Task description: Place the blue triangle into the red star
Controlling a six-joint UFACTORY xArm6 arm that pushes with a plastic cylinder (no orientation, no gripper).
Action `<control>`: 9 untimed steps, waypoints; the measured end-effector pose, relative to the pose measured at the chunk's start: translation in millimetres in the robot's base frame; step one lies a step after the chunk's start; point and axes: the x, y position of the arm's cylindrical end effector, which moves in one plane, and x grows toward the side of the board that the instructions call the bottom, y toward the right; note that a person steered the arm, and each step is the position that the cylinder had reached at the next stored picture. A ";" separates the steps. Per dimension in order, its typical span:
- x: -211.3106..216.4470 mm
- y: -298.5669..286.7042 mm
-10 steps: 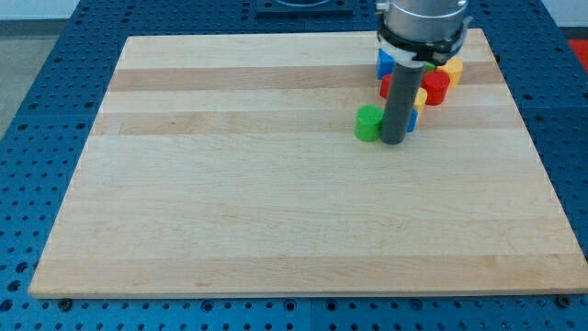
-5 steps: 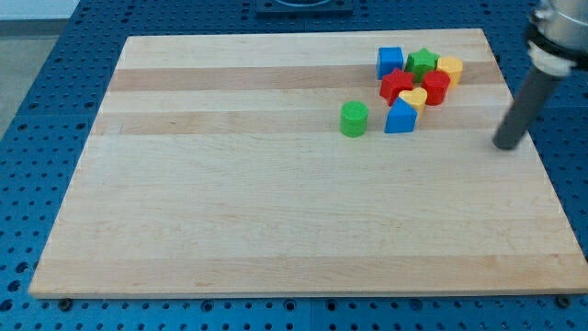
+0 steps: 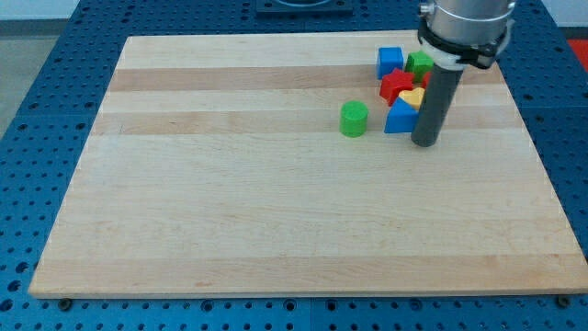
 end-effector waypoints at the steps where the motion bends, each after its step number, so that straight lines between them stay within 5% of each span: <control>1: -5.1 -12.3; 4: -27.3 -45.2; 6: -128.6 -81.5; 7: -146.2 -91.9; 9: -86.8 -91.9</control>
